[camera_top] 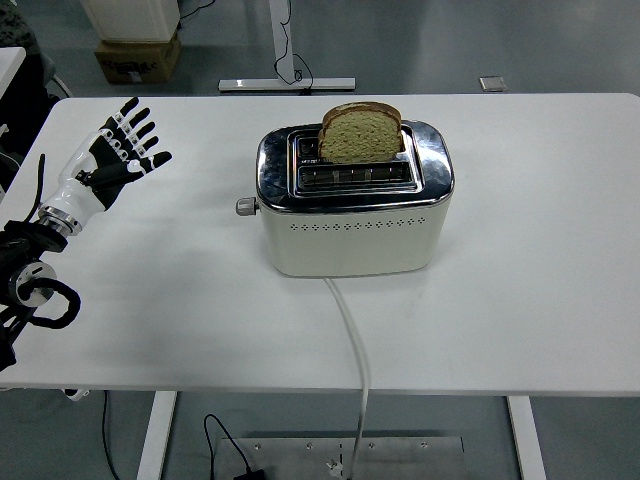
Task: Press down toaster
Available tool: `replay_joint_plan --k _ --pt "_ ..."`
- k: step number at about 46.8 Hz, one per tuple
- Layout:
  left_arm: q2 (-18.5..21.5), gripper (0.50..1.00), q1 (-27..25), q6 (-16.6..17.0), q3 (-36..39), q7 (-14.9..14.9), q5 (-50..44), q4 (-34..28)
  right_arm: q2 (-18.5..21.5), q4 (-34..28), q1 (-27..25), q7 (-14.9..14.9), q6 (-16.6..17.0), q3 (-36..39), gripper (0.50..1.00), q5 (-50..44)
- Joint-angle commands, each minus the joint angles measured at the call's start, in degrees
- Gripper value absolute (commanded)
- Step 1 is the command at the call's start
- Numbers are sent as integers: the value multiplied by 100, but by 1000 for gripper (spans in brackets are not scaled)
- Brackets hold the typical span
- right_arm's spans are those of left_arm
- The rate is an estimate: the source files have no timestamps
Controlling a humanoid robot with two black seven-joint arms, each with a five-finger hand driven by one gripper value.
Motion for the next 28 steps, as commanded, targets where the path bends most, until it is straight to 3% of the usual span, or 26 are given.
replay_joint_plan --k 1,12,25,28 --pt "158 1000 -24 49 -1 -9 150 -118 0 1 0 3 0 0 998 0" --pt "404 1000 -33 401 25 -79 546 -364 0 1 0 3 0 0 998 0" --pt "641 1000 -24 287 95 -316 819 -891 0 1 0 3 0 0 998 0" --pt "782 1000 -24 112 122 -316 836 -1102 0 1 0 -5 0 0 998 0"
